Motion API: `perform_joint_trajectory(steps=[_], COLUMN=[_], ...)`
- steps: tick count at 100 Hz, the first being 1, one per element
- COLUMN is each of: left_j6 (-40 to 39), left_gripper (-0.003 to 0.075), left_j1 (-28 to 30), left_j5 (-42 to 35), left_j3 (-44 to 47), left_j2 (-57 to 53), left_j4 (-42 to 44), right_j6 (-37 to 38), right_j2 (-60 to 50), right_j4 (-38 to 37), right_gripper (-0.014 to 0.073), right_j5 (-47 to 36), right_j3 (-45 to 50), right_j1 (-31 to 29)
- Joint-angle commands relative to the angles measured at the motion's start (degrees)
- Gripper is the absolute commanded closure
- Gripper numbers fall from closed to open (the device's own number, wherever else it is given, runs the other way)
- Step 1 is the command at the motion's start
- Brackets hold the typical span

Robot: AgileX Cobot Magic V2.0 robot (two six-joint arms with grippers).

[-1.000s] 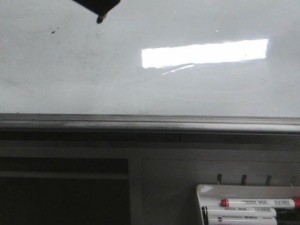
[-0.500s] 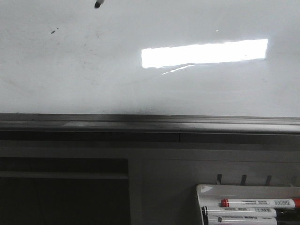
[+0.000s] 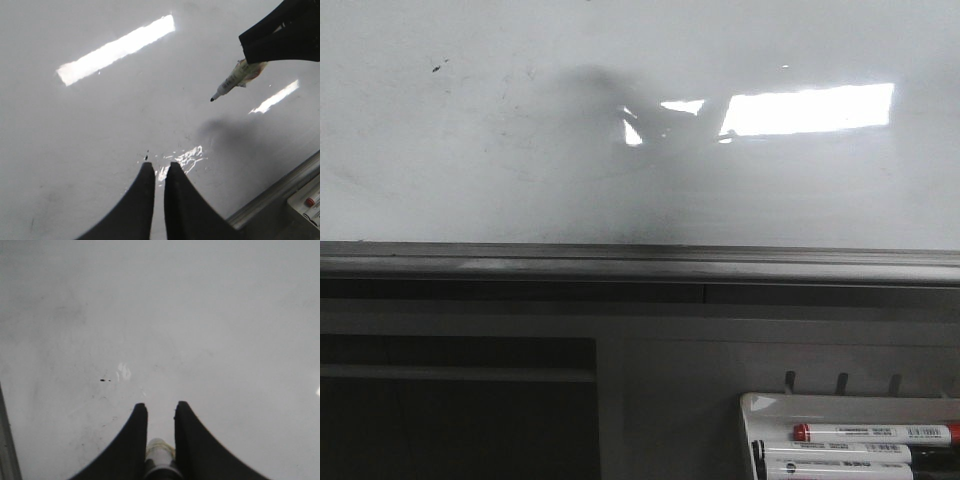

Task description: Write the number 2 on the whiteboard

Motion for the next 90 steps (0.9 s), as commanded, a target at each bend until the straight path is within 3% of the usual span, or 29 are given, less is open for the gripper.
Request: perform_joint_trajectory(steps=[1, 61, 90], left_j6=[-1.1, -1.1, -1.1], left_gripper=[0.0741, 0.0741, 0.0741], left_j1=[1.4, 1.5, 1.5], left_j5=[-4.9, -4.9, -4.6], left_j3=[0.8, 1.6, 1.6], left_j2=[-1.4, -2.0, -2.0], left_j4=[-3.2, -4.3, -4.3], right_j6=[-0.9, -0.9, -0.9], right_j2=[-0.1, 0.2, -6.5], right_j4=[-1.1, -0.2, 5.4], right_gripper=[0.0664, 0.0664, 0.0664], right_j5=[-6.1, -6.9, -2.8], right_j3=[-2.1, -1.3, 9.1], right_j1=[0.1, -9.8, -11.5])
